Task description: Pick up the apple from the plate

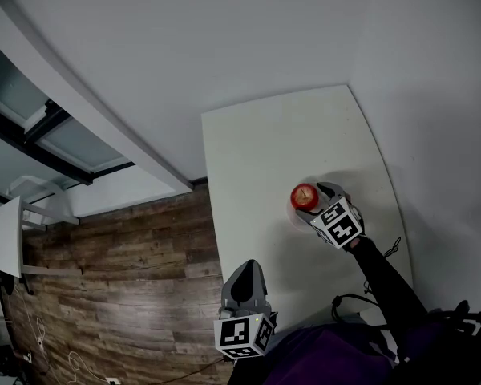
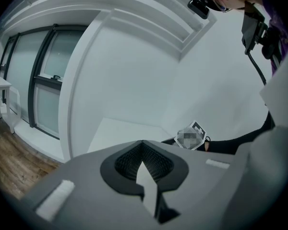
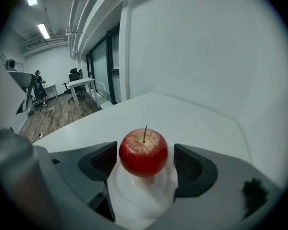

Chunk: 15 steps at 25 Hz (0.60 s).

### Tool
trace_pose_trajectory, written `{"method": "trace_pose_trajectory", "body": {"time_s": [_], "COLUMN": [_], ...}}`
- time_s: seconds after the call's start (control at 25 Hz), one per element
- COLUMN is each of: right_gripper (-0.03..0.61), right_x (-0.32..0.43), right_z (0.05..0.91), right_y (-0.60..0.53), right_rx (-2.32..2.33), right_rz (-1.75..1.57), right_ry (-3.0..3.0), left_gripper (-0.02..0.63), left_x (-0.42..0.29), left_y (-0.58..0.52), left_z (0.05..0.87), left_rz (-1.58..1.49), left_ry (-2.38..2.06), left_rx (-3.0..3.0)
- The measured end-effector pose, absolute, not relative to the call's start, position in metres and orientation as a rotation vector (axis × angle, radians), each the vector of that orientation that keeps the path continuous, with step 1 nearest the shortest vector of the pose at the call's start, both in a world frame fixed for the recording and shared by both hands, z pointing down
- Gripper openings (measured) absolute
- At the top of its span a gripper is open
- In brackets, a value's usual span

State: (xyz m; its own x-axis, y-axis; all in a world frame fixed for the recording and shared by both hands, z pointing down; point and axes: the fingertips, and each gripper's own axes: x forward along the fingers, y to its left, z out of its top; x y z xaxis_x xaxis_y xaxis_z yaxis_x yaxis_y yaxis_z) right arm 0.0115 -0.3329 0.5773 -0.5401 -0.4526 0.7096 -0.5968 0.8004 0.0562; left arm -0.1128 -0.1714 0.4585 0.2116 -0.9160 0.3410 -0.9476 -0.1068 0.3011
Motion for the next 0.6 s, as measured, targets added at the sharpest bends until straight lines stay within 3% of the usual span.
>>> {"method": "trace_pose_trajectory", "body": {"time_s": [0.6], "right_gripper": [0.354], "right_x": [0.0069], "right_z": [0.5788], "right_y": [-0.3369], "right_rx": [0.748], "right_rz": [0.254], "right_ry": [-2.274], "left_gripper": [0.006], "left_x": [-0.1187], "left_y": [-0.1757], "left_z": [0.4596], "left_rz": [0.096], "left_ry": [-1.731], "left_rx": [2.032]}}
